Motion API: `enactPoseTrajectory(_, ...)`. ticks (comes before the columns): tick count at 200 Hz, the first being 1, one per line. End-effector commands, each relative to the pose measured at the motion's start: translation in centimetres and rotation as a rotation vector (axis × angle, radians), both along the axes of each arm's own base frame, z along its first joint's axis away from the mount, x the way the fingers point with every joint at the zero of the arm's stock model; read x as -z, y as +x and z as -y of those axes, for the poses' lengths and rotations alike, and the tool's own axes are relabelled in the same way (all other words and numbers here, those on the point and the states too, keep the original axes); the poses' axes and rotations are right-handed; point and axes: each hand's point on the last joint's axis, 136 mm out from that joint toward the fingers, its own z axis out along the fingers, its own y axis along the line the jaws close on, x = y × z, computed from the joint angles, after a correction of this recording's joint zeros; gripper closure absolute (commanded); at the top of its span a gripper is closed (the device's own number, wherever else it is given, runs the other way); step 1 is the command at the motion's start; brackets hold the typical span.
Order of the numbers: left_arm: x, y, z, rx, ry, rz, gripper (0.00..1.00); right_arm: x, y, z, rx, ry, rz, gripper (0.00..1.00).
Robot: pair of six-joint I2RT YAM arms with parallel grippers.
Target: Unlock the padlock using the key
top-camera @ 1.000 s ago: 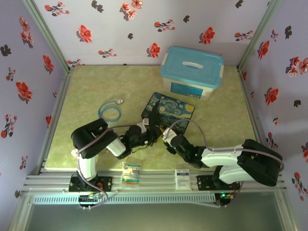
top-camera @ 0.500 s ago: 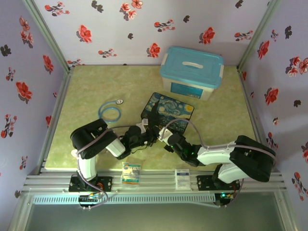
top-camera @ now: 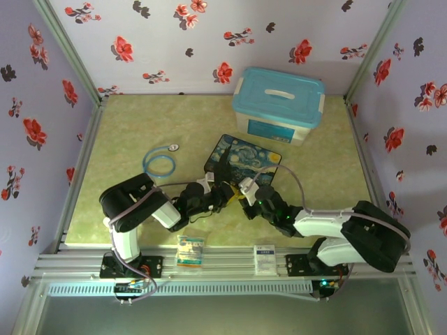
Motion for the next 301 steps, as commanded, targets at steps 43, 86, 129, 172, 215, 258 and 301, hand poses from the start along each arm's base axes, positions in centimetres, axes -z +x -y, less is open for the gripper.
enactPoseTrajectory(43, -1.3, -0.5, 0.4, 0.032, -0.029, 0.086, 0.88, -0.9, -1.3, 0.3, 0.07, 0.212, -0.162, 0.93)
enactPoseTrajectory(86, -1.7, -0.1, 1.1, 0.035, -0.039, 0.1, 0.95, 0.1, -1.0, 0.5, 0.107, 0.2, -0.183, 0.85)
enactPoseTrajectory(129, 0.5, 0.0, -0.4, 0.002, 0.022, 0.074, 0.96, -2.1, -0.7, 1.1, 0.174, 0.218, -0.22, 0.63)
enactPoseTrajectory(172, 3.2, -0.2, -2.0, -0.036, 0.094, 0.039, 0.96, -4.4, 0.2, 3.8, 0.373, 0.213, -0.284, 0.58)
enactPoseTrajectory(215, 5.9, -0.3, -3.4, -0.066, 0.171, 0.02, 0.86, -3.9, 2.3, 5.2, 0.495, 0.18, -0.231, 0.6)
enactPoseTrajectory(258, 7.0, 0.9, -4.2, -0.139, 0.24, 0.073, 0.68, -2.4, 3.7, 4.9, 0.53, 0.155, -0.279, 0.61)
enactPoseTrajectory(301, 6.1, 1.8, -4.7, -0.28, 0.295, 0.175, 0.58, -1.8, 4.0, 5.2, 0.55, 0.165, -0.282, 0.63)
